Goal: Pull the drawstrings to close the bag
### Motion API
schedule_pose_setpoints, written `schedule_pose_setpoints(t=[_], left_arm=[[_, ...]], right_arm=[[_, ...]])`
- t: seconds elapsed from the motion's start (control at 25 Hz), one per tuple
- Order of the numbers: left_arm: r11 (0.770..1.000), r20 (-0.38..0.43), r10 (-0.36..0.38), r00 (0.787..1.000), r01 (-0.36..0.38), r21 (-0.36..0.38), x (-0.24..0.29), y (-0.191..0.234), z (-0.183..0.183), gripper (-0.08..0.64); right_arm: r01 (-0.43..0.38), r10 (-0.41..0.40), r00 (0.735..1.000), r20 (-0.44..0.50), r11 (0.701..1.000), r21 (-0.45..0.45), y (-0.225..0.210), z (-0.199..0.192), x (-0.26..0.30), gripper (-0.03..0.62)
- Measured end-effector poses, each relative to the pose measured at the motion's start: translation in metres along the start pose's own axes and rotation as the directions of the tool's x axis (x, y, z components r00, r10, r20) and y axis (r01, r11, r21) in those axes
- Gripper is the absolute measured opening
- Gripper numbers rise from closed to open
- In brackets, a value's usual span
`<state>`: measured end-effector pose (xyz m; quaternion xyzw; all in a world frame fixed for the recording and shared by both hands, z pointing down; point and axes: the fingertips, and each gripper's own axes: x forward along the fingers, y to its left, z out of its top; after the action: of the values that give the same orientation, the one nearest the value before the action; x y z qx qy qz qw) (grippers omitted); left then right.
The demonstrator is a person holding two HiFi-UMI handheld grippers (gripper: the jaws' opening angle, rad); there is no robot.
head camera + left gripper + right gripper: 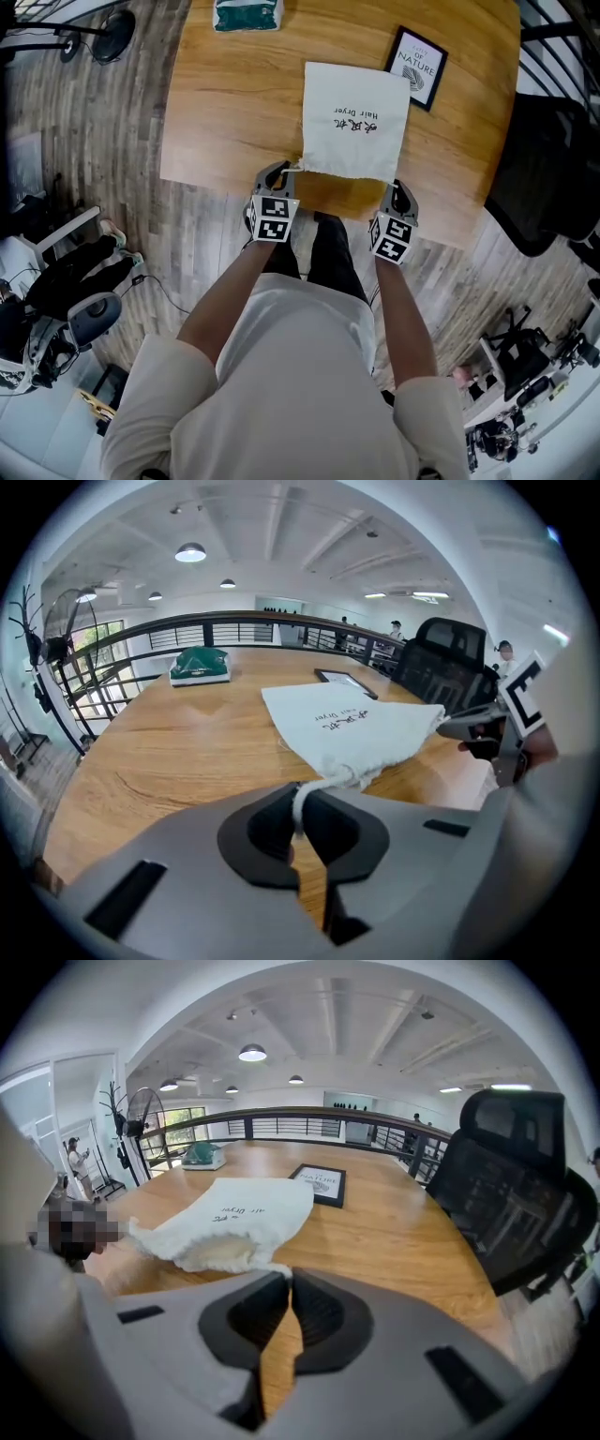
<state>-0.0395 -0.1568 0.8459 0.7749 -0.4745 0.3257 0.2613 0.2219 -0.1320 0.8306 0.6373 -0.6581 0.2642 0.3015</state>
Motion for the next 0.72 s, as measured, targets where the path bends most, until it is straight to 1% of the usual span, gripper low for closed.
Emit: schedule_pose_setpoints(t=[0.12, 0.2, 0.32, 0.52, 0.64, 0.72], left_arm=[[1.0, 0.018, 0.011, 1.0, -0.011, -0.013, -0.01, 0.01, 0.011, -0.008], [1.0, 0.032, 0.017, 0.999, -0.017, -0.021, -0.017, 0.014, 0.021, -0.008], [1.0, 0.073, 0.025, 0.997, -0.023, -0.02, -0.027, 0.02, 0.041, -0.008], [0.999, 0.117, 0.032, 0.993, -0.029, -0.026, -0.04, 0.027, 0.066, -0.008], [0.999, 0.129, 0.031, 0.991, -0.027, -0.032, -0.05, 0.024, 0.077, -0.008], [0.999, 0.155, 0.026, 0.988, -0.021, -0.03, -0.052, 0.024, 0.091, -0.006]], right_arm=[[0.007, -0.008, 1.0, 0.016, 0.999, 0.045, -0.004, 0.011, -0.005, 0.012], [0.014, -0.015, 0.999, 0.029, 0.998, 0.059, -0.008, 0.02, -0.009, 0.012], [0.023, -0.026, 0.999, 0.047, 0.997, 0.071, -0.011, 0.032, -0.013, 0.012], [0.039, -0.043, 0.995, 0.088, 0.998, 0.053, -0.015, 0.058, -0.021, 0.012], [0.038, -0.041, 0.994, 0.104, 0.999, 0.036, -0.021, 0.071, -0.033, 0.012], [0.034, -0.038, 0.991, 0.129, 0.999, 0.031, -0.026, 0.085, -0.036, 0.012]])
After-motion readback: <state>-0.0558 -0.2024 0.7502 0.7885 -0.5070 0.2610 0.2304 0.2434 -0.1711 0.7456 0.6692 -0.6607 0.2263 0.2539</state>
